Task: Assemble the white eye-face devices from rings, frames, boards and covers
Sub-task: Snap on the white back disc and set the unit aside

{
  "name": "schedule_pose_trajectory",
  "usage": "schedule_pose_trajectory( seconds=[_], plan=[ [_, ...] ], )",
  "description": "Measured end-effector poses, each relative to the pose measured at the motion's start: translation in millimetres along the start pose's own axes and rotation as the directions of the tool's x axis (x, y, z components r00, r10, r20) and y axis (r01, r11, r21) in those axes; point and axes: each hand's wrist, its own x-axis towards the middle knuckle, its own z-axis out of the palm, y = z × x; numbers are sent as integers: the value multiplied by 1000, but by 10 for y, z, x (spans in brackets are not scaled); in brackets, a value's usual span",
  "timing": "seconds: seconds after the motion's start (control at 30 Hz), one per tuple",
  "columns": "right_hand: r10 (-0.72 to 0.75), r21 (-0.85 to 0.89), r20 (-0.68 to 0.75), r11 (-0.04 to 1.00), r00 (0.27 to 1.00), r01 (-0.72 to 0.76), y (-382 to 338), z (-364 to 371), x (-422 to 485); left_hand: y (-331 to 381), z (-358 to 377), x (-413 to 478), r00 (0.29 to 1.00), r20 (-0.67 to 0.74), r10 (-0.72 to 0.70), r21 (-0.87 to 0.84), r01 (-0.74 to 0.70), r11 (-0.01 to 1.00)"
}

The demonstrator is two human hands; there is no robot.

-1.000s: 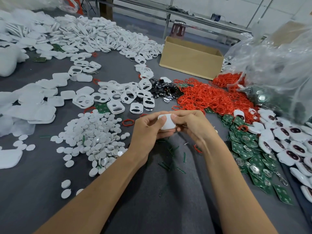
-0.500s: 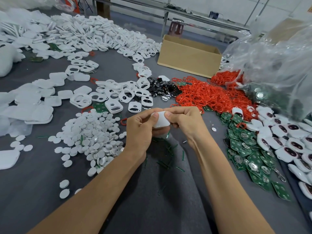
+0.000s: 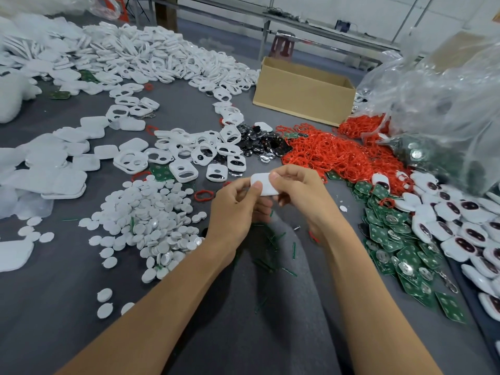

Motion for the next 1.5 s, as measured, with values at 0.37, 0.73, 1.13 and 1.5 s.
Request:
schedule_pose_trajectory(
  seconds=[0.37,0.73,1.13,1.5],
  plan=[
    [-38,-21,88,999,995,40,-25,71,-34,6,-25,-5,998,-33,53,88,-50,995],
    [-261,-21,36,965,965,262,-43,24,-27,68,36,16,997,-34,-74,-167,68,984],
    [-135,198,88,973,987,115,-18,-142,-13,56,-19,7,999,-38,-8,-165,1,986],
    [64,114,164,990,984,-84,15,-158,-36,0,-40,71,992,-103,68,-122,-80,989]
  ],
)
